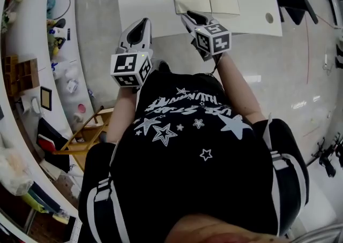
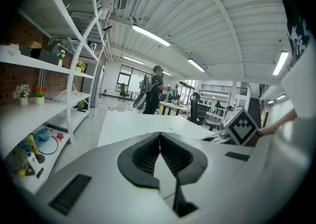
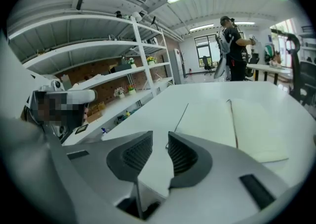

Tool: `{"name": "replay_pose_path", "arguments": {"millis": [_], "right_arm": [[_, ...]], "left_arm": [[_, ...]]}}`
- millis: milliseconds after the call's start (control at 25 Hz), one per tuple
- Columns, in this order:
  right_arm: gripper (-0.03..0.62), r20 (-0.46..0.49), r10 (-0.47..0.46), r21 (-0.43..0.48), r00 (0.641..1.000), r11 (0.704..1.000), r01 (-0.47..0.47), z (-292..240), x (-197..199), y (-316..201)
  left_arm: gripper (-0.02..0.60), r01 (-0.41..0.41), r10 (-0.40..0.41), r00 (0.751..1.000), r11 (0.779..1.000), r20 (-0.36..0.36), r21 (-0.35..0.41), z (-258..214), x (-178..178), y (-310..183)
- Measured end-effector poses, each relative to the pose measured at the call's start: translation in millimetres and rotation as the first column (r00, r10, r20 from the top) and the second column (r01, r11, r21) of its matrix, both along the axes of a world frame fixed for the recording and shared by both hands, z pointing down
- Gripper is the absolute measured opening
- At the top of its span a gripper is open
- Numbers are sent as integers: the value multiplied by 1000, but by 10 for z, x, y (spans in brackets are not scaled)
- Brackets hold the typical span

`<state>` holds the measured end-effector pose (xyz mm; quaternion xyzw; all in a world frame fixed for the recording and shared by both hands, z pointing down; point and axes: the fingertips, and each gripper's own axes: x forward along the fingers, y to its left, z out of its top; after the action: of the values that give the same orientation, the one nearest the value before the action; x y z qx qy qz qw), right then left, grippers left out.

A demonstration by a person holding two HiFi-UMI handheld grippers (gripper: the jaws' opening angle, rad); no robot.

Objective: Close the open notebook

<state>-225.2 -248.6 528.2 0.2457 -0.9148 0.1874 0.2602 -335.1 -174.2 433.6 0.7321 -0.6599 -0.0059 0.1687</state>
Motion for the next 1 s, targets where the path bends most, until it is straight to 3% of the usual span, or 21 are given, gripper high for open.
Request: {"name": "replay_pose_path", "arguments": {"millis": [240,520,800,1000], "right_arm": [[130,-154,-9,-6,988,1000,9,464,-174,-98],[135,-312,-16,30,950,999,27,697,-264,-223],[130,-365,9,101,931,994,30,718,-264,-249],[66,-373,-19,108,928,992,63,715,-271,-257]], "left_arm": [[12,-26,26,1000,1000,-17,-17,109,-143,-111],[12,-23,21,999,999,-49,-38,228,-249,-134],[12,-49,46,997,997,-60,-57,315,-239,-154],[12,-59,57,998,996,-41,-68,339,-213,-173]]}}
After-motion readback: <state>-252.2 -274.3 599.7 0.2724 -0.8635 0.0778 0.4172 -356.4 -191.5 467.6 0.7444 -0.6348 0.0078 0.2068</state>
